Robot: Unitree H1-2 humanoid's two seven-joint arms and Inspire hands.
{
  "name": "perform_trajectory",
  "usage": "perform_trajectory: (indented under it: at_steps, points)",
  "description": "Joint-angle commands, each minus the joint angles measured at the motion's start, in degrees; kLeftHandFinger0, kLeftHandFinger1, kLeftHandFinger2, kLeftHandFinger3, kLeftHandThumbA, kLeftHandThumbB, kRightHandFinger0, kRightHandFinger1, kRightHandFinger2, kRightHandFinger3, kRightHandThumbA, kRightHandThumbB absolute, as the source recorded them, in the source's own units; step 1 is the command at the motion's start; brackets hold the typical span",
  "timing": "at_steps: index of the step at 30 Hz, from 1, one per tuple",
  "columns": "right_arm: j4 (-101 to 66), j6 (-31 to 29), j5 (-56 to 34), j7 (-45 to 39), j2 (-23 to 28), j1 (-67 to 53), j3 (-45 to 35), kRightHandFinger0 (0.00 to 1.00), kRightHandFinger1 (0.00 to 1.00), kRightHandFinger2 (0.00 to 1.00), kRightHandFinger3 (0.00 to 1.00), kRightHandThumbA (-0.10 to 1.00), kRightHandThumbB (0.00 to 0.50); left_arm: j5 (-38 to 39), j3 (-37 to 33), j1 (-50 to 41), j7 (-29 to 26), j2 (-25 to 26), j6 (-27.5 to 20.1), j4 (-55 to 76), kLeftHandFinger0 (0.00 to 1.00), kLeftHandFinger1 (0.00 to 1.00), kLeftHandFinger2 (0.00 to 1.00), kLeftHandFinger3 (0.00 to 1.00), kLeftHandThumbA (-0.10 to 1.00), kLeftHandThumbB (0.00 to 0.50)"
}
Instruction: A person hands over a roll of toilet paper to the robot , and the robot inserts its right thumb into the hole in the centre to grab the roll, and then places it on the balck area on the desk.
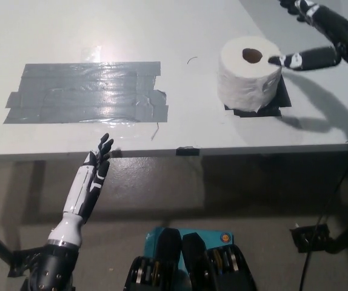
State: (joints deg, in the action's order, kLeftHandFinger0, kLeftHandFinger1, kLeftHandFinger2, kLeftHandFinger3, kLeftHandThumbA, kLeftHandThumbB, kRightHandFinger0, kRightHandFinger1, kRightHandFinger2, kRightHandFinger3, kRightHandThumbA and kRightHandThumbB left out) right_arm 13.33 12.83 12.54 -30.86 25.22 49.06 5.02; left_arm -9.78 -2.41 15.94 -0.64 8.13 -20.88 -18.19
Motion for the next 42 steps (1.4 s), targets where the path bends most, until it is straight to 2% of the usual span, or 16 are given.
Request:
perform_trajectory:
  at_steps: [1, 6, 8, 12, 14, 16, 18, 19, 22, 23, 26, 28, 32, 33, 39, 42]
  points:
    - [-57.77, 14.10, -21.30, 3.94, 9.97, -1.78, -18.26, 1.00, 1.00, 1.00, 1.00, 0.69, 0.265, 1.13, 1.35, 10.37, -0.46, 0.76, -0.12, -0.19, 1.00, 1.00, 1.00, 1.00, 1.00, 0.160]
    - [-65.16, 14.10, -25.18, 9.83, 6.93, -7.30, -18.63, 1.00, 1.00, 1.00, 1.00, 0.59, 0.256, 1.27, 1.38, 10.85, -0.44, 0.74, -0.09, -0.38, 1.00, 1.00, 1.00, 1.00, 1.00, 0.159]
    - [-67.67, 14.10, -26.01, 12.33, 3.01, -10.61, -17.99, 1.00, 1.00, 1.00, 1.00, 0.54, 0.281, 1.19, 1.23, 10.50, -0.31, 0.81, -0.41, -0.59, 1.00, 1.00, 1.00, 1.00, 1.00, 0.153]
    - [-67.76, 12.42, -24.24, 11.91, -1.25, -14.32, -17.09, 1.00, 1.00, 1.00, 1.00, 0.59, 0.236, 0.94, 0.96, 10.19, -0.36, 0.54, -0.68, -1.10, 1.00, 1.00, 1.00, 1.00, 1.00, 0.158]
    - [-62.32, 6.57, -22.26, 10.49, -5.95, -20.48, -13.77, 1.00, 1.00, 1.00, 1.00, 0.75, 0.191, 1.01, 0.92, 9.68, -0.37, 0.44, -0.93, -1.27, 1.00, 1.00, 1.00, 1.00, 1.00, 0.163]
    - [-58.61, 2.26, -18.27, 9.56, -7.48, -23.84, -11.47, 1.00, 1.00, 1.00, 1.00, 0.80, 0.175, 0.82, 0.89, 9.06, -0.41, 0.43, -0.66, -0.94, 1.00, 1.00, 1.00, 1.00, 1.00, 0.165]
    - [-51.53, -4.28, -13.86, 9.76, -10.50, -28.40, -8.84, 1.00, 1.00, 1.00, 1.00, 0.84, 0.189, 0.62, 0.82, 8.30, -0.42, 0.48, -0.63, -0.69, 1.00, 1.00, 1.00, 1.00, 1.00, 0.161]
    - [-50.82, -4.76, -13.56, 9.87, -11.08, -28.89, -8.77, 1.00, 1.00, 1.00, 1.00, 0.84, 0.190, 0.59, 0.81, 8.22, -0.41, 0.48, -0.67, -0.69, 1.00, 1.00, 1.00, 1.00, 1.00, 0.160]
    - [-42.64, -10.44, -10.78, 11.67, -14.53, -31.76, -7.88, 1.00, 1.00, 1.00, 1.00, 0.90, 0.161, 0.80, 0.64, 7.16, -0.13, 0.42, -0.94, -0.46, 1.00, 1.00, 1.00, 1.00, 1.00, 0.152]
    - [-39.40, -11.79, -10.22, 12.45, -15.79, -32.44, -7.98, 1.00, 1.00, 1.00, 1.00, 0.94, 0.196, 0.74, 0.58, 6.76, -0.17, 0.36, -1.02, -0.34, 1.00, 1.00, 1.00, 1.00, 1.00, 0.142]
    - [-32.23, -13.92, -11.67, 13.46, -19.04, -33.23, -9.08, 1.00, 1.00, 1.00, 1.00, 0.95, 0.207, 0.69, 0.56, 6.07, -0.25, 0.27, -1.05, -0.08, 1.00, 1.00, 1.00, 1.00, 1.00, 0.143]
    - [-27.05, -15.21, -15.10, 13.85, -21.91, -33.58, -10.81, 1.00, 1.00, 1.00, 1.00, 1.00, 0.169, 0.91, 0.56, 5.33, -0.07, 0.32, -1.04, 0.29, 1.00, 1.00, 1.00, 1.00, 1.00, 0.143]
    - [-22.42, -17.73, -17.28, 13.94, -23.65, -33.80, -12.51, 1.00, 1.00, 1.00, 1.00, 1.00, 0.130, 0.67, 0.45, 4.58, -0.30, 0.25, -1.64, 0.17, 1.00, 1.00, 1.00, 1.00, 1.00, 0.149]
    - [-18.37, -18.97, -18.39, 13.48, -24.17, -34.06, -13.20, 1.00, 1.00, 1.00, 1.00, 1.00, 0.150, 0.88, 0.42, 3.39, -0.10, 0.22, -1.35, 0.89, 1.00, 1.00, 1.00, 1.00, 1.00, 0.147]
    - [-12.64, -21.60, -16.55, 14.03, -24.28, -35.89, -12.62, 1.00, 1.00, 1.00, 1.00, 1.00, 0.124, 0.80, 0.07, 0.76, 0.28, 0.32, -0.99, 1.99, 1.00, 1.00, 1.00, 1.00, 1.00, 0.152]
    - [-10.50, -23.18, -16.04, 14.73, -24.25, -37.23, -12.08, 1.00, 1.00, 1.00, 1.00, 1.00, 0.135, 0.94, -0.18, -0.90, 0.63, 0.31, -0.79, 2.86, 1.00, 1.00, 1.00, 1.00, 1.00, 0.154]
